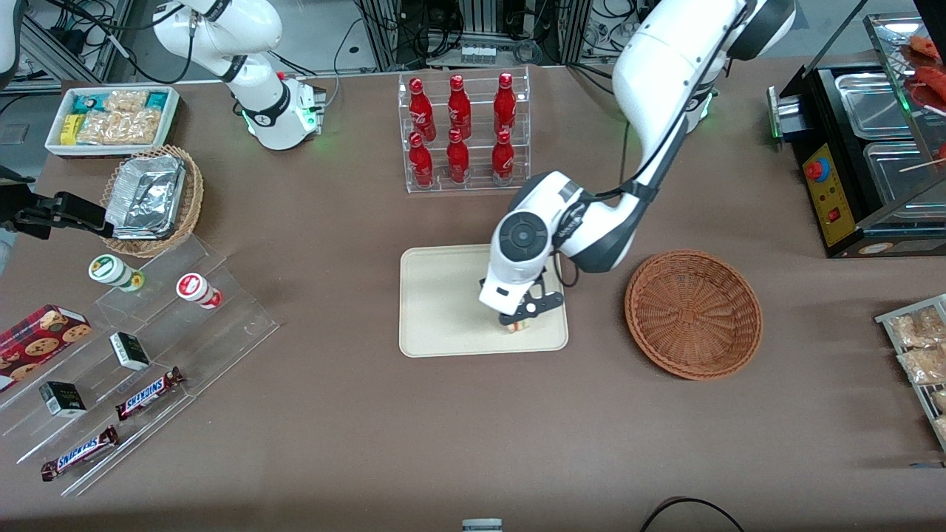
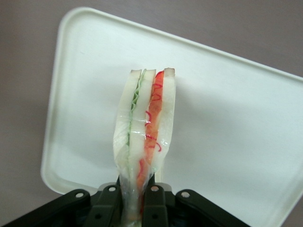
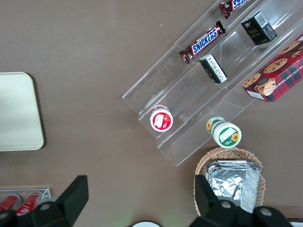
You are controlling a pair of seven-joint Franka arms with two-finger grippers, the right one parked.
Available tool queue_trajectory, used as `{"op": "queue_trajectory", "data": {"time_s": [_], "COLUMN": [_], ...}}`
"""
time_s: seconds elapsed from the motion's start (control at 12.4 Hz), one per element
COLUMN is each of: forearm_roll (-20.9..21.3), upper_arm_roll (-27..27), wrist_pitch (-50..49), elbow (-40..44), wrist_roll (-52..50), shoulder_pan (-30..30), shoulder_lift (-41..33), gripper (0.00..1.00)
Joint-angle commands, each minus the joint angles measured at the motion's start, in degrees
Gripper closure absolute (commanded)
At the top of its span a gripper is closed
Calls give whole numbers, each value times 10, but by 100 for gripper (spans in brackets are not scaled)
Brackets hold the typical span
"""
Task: Place sandwich from basket to tray
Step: 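Carry the held sandwich over to the cream tray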
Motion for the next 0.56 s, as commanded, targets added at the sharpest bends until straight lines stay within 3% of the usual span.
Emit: {"op": "queue_trajectory", "data": {"time_s": [0.0,0.48], "forearm_roll": [43,51], "upper_arm_roll": [11,11], "wrist_pitch": [-17,-9], "elbow": [74,111], "wrist_roll": [-61,-87], "shoulder_pan": [-31,-57], "shoulder_lift": [51,84], "gripper": [100,100]}}
